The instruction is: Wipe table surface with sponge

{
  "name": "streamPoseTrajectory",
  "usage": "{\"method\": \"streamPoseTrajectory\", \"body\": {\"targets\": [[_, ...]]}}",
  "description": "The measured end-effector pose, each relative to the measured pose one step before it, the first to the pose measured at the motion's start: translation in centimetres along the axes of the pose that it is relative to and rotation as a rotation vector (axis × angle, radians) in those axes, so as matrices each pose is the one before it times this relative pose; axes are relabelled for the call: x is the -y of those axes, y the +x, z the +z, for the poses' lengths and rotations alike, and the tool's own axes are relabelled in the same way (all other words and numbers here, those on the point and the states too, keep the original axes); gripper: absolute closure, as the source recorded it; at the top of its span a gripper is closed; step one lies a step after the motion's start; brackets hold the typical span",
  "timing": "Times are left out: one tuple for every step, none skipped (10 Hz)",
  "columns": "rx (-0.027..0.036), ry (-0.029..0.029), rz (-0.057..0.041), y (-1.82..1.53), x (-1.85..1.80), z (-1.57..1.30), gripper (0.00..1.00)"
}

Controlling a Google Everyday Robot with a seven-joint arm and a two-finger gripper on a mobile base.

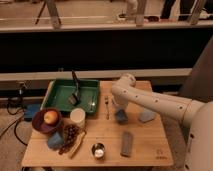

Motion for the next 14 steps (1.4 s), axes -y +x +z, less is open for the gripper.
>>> {"method": "streamPoseTrajectory", "body": {"targets": [[0.00043, -0.00700, 0.00623, 0.956, -0.352, 0.256, 1.00], [-0.00228, -0.00778, 0.00782, 1.161, -0.454, 0.268, 1.00], [0.00043, -0.00509, 0.01119, 0.846, -0.481, 0.210, 1.00], [0.00229, -0.00688, 0.01655, 0.540, -0.989, 0.138, 1.00], [0.00298, -0.00310, 0.01592, 0.245, -0.985, 0.080, 1.00], [0.00113, 0.01107, 0.02926, 0.126, -1.228, -0.035, 1.00], [0.00071, 0.00609, 0.02761, -0.068, -1.473, -0.164, 1.00], [0.00111, 0.00217, 0.03399, -0.104, -1.868, -0.092, 1.00], [0.00601, 0.00224, 0.02995, -0.069, -1.370, 0.015, 1.00], [0.01210, 0.00258, 0.03052, -0.164, -1.132, 0.483, 1.00], [0.00527, 0.00071, 0.01259, -0.061, -0.475, 0.345, 1.00], [0.00733, 0.00055, 0.01270, -0.281, -0.474, 0.455, 1.00], [0.00287, 0.00044, 0.01049, -0.317, -0.335, 0.302, 1.00], [0.00174, 0.00208, 0.01067, -0.748, -0.336, 0.208, 1.00]]}}
